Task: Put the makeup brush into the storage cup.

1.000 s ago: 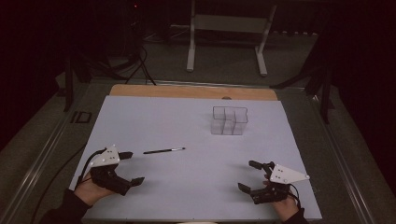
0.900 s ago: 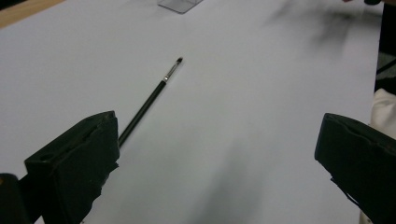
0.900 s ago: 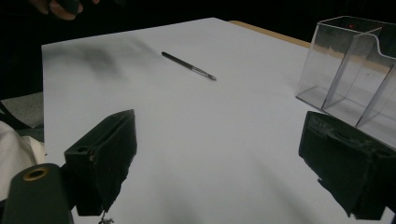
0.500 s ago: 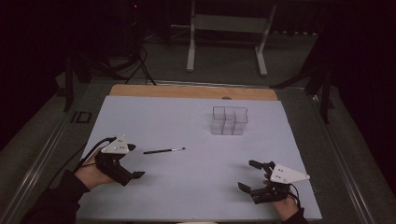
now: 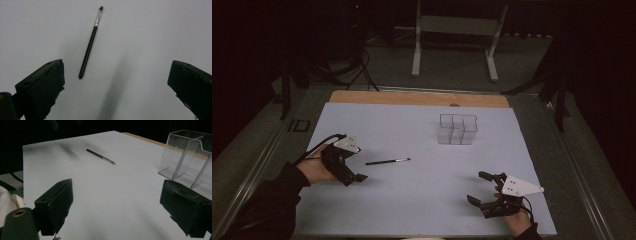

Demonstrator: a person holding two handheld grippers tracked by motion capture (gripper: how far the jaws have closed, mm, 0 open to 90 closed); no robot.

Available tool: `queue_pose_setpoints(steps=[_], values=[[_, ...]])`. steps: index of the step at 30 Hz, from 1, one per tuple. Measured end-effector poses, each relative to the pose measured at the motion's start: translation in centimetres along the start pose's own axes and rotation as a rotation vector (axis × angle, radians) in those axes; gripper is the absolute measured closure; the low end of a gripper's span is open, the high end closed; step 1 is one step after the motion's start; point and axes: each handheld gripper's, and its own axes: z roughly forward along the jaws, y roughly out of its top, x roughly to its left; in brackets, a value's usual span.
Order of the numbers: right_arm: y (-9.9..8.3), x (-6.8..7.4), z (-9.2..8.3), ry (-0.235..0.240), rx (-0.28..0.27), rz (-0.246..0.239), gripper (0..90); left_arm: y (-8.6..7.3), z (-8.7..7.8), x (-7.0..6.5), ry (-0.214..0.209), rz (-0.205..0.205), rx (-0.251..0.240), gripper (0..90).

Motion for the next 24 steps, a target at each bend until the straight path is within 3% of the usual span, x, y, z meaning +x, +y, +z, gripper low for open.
queue_pose_setpoints(steps=[6,13,24], values=[[0.0,0.0,0.0,0.001,0.001,0.001,11.4,0.8,0.1,1.2,-0.003,0.020,0.031,2.2],[0.0,0.0,0.1,0.006,0.003,0.000,11.4,1.8,0.5,2.3,-0.010,0.047,0.102,3.1],[0.0,0.0,0.2,0.009,0.005,-0.002,11.4,3.1,2.3,3.9,-0.057,0.072,0.203,5.8]])
